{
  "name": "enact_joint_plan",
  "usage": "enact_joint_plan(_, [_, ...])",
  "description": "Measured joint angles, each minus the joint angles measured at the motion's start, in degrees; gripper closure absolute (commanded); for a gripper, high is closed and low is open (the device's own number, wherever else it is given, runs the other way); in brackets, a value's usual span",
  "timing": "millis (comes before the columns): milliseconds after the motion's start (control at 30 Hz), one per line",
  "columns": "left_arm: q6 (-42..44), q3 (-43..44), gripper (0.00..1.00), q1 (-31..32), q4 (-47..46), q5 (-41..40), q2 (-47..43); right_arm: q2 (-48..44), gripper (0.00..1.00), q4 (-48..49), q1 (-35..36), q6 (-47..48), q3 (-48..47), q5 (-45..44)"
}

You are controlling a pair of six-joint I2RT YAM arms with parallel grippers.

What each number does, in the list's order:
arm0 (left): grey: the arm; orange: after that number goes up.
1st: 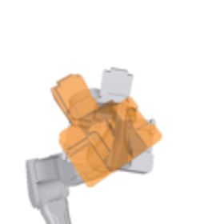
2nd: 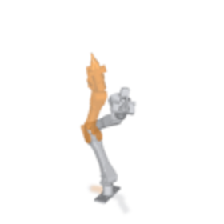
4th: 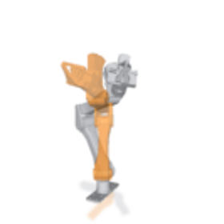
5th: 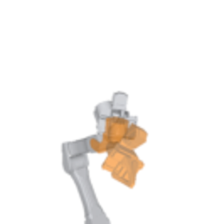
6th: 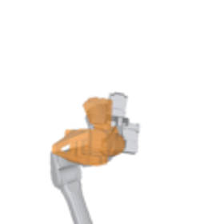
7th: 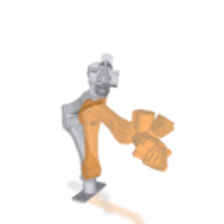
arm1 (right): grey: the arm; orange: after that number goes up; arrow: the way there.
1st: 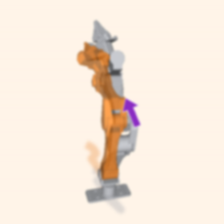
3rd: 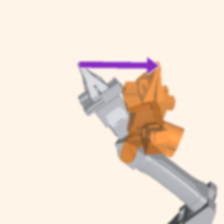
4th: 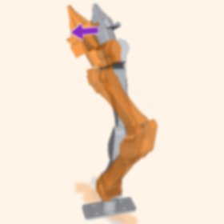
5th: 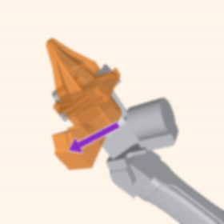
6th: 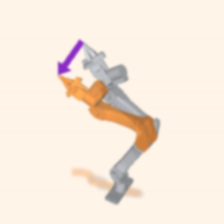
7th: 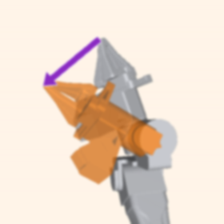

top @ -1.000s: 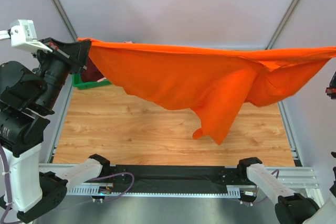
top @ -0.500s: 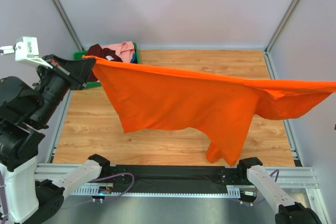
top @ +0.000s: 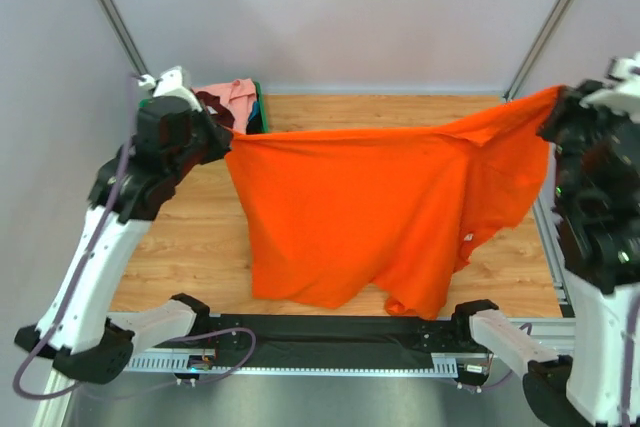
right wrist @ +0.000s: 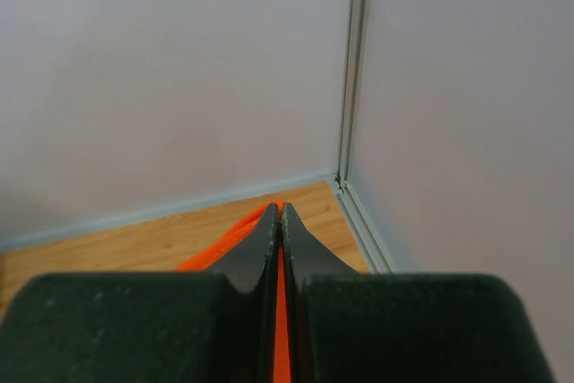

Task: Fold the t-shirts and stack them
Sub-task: Flatten the tshirt out, then fold the tshirt

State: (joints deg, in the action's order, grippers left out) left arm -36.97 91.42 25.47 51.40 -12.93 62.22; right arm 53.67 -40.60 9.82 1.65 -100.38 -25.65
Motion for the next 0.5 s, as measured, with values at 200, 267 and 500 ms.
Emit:
enact_joint_plan(200, [0.9, -4.7, 1.0, -1.1, -3.5, -8.3, 10.6, 12.6, 1.0, 11.9, -0.6, 3.2, 8.3, 3.2])
enact_joint_plan(267, [1.6, -4.8, 1.0, -2.6, -6.0, -9.9, 14.1, 17.9, 1.0, 16.2, -1.2, 3.4, 10.0, 5.5])
enact_joint_plan(500, [4.9, -5.5, 1.0, -9.3, -16.0, -9.2, 24.1, 32.9, 1.0, 24.3, -3.2, 2.4, 14.3, 13.7])
